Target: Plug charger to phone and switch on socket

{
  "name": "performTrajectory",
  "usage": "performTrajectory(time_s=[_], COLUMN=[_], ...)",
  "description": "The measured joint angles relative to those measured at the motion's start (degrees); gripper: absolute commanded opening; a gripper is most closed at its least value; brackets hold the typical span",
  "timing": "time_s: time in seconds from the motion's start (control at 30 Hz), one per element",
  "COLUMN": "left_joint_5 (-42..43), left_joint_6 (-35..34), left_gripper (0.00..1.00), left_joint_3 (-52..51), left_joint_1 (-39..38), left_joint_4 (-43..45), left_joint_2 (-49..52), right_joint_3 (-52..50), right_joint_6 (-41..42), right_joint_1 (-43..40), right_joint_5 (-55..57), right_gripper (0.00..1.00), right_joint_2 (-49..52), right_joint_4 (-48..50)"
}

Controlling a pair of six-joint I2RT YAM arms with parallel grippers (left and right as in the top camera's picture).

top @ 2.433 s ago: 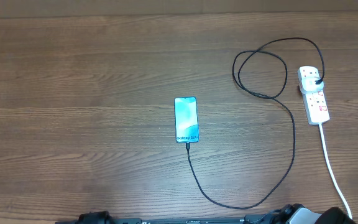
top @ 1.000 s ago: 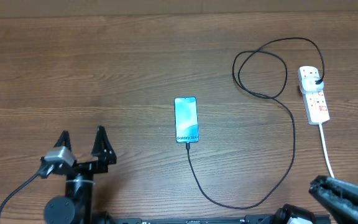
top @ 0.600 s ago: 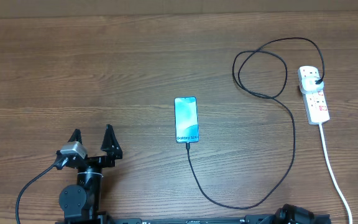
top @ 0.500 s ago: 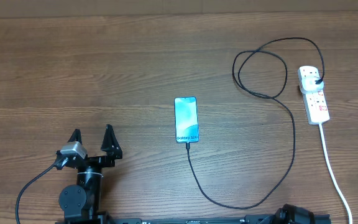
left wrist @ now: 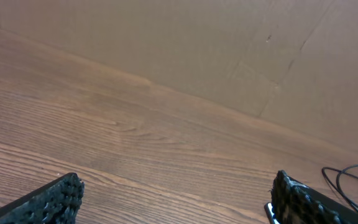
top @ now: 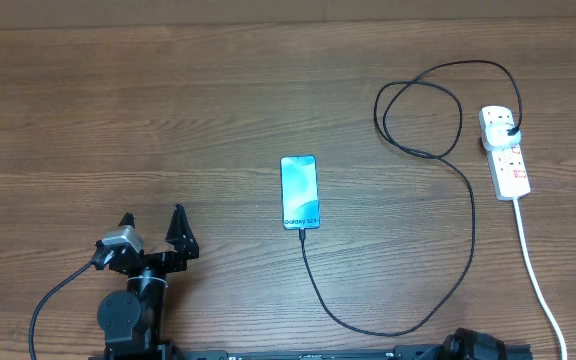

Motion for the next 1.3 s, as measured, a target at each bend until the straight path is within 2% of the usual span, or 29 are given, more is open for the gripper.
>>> performTrajectory(time_s=[0.23, 0.43, 0.77, 1.3], left_joint_5=[0.0, 0.9, 1.7, 1.8], left_joint_6=[0.6, 5.6, 14.8, 14.6], left_gripper=[0.99, 1.00, 1.00, 1.00], left_joint_3=[0.0, 0.0, 0.0, 0.0], left_joint_1=[0.0, 0.0, 0.0, 0.0], left_joint_4=[0.0, 0.0, 0.0, 0.1], left_joint_2=[0.0, 0.0, 0.0, 0.0], right_joint_3=[-6.2, -10.8, -11.6, -11.6], right_joint_6=[0.0, -0.1, -0.2, -0.2], right_joint_1=[0.4, 1.2, 1.9, 1.9], right_joint_5=[7.8, 12.3, 13.8, 14.1], right_gripper=[0.06, 0.06, 0.06, 0.06], right_joint_2=[-6.5, -12.2, -12.8, -12.8], right_joint_4=[1.3, 4.5, 4.9, 4.9])
